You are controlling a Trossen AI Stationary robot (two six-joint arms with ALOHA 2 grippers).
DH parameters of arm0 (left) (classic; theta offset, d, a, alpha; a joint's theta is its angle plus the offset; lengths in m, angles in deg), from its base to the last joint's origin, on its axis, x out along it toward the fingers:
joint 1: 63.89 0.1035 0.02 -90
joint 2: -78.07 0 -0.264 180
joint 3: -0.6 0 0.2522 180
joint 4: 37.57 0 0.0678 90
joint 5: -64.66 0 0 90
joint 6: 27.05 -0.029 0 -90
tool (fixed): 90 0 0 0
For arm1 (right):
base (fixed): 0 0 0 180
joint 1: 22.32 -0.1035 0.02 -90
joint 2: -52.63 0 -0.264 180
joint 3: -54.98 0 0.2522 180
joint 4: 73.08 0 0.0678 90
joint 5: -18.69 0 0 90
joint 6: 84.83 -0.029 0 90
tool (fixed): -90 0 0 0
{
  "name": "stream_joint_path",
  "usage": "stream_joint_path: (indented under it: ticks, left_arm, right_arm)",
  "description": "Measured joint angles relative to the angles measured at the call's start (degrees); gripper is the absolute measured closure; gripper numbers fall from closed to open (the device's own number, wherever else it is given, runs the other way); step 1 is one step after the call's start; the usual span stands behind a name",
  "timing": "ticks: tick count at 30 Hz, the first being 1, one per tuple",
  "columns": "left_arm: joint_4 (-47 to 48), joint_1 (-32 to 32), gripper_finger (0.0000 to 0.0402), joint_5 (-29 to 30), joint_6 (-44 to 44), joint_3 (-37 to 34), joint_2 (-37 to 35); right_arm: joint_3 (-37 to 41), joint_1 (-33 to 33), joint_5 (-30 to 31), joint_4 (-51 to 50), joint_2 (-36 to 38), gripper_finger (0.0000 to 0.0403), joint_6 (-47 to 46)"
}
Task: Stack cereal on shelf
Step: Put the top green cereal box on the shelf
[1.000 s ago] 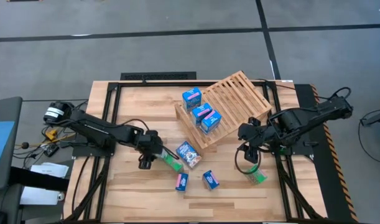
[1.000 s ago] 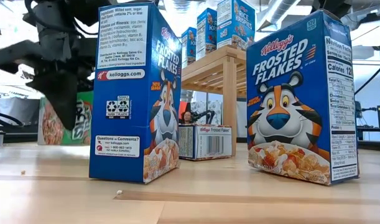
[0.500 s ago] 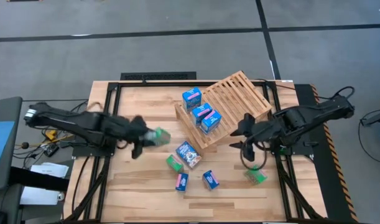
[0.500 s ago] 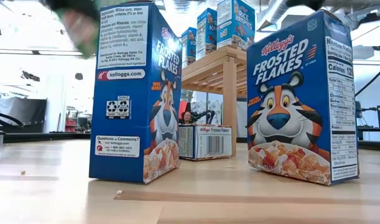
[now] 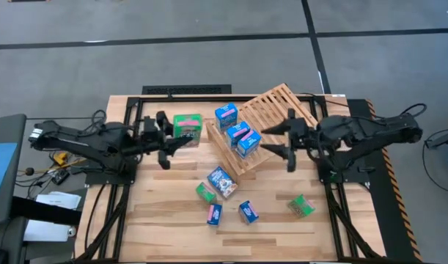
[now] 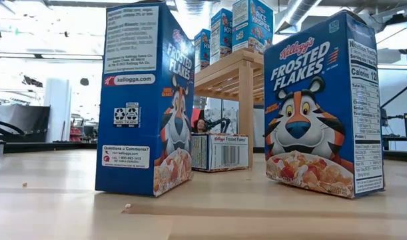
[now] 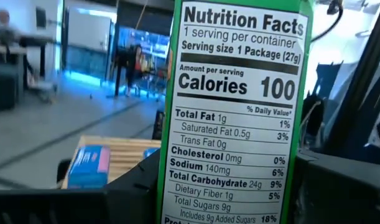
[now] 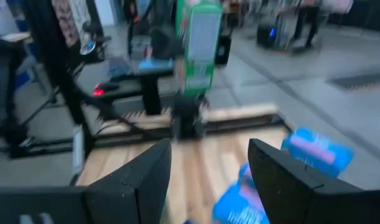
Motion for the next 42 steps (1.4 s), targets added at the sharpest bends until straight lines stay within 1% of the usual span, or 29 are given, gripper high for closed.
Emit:
stream_joint_path:
  ticks: [3, 5, 10, 13, 16, 18, 21, 23, 31, 36, 42]
  left_arm:
    - [-9.2, 0.0, 0.0239, -0.4, -3.7, 0.0, 4.6]
    - [-14.6, 0.0, 0.0238, -1.4, -5.6, 0.5, 7.5]
    - [-14.9, 0.5, 0.0224, -1.6, -6.6, 4.2, 13.9]
    - [-15.0, 1.0, 0.0218, -3.0, -7.7, 6.6, 17.2]
    - [-14.9, 1.4, 0.0217, -3.4, -10.1, 8.5, 19.4]
    - [-15.2, 2.1, 0.0216, -4.6, -10.3, 9.5, 20.2]
    - [-15.7, 3.6, 0.0216, -9.0, -9.7, 10.9, 21.2]
    - [-15.1, 4.0, 0.0216, -10.4, -9.8, 11.5, 21.5]
    - [-15.1, 5.0, 0.0216, -10.7, -10.2, 12.1, 22.2]
    - [-14.9, 5.3, 0.0229, -11.1, -10.4, 12.1, 22.3]
    - [-10.5, 5.4, 0.0237, -11.8, -10.0, 12.1, 22.4]
  right_arm:
    - [-0.2, 2.5, -2.0, 4.1, -2.0, 0.0159, 3.9]
    - [-1.2, 3.9, -3.5, 4.3, -3.4, 0.0149, 5.3]
    - [-4.9, 6.4, -7.1, 4.3, -7.9, 0.0101, 6.0]
    - [-6.9, 7.3, -11.2, 4.3, -10.8, 0.0071, 7.6]
    - [-10.0, 7.7, -15.1, 4.8, -13.9, 0.0056, 8.7]
    - [-12.1, 7.6, -16.8, 4.4, -15.4, 0.0054, 9.8]
    - [-14.6, 7.8, -16.9, 4.7, -17.3, 0.0054, 11.8]
    - [-15.6, 8.1, -17.0, 4.6, -18.2, 0.0055, 12.8]
    - [-16.8, 9.5, -18.1, 4.1, -19.0, 0.0051, 14.7]
    - [-16.8, 10.8, -18.0, 3.4, -17.7, 0.0052, 15.3]
    - [-16.9, 12.6, -18.2, 5.1, -16.4, 0.0053, 16.2]
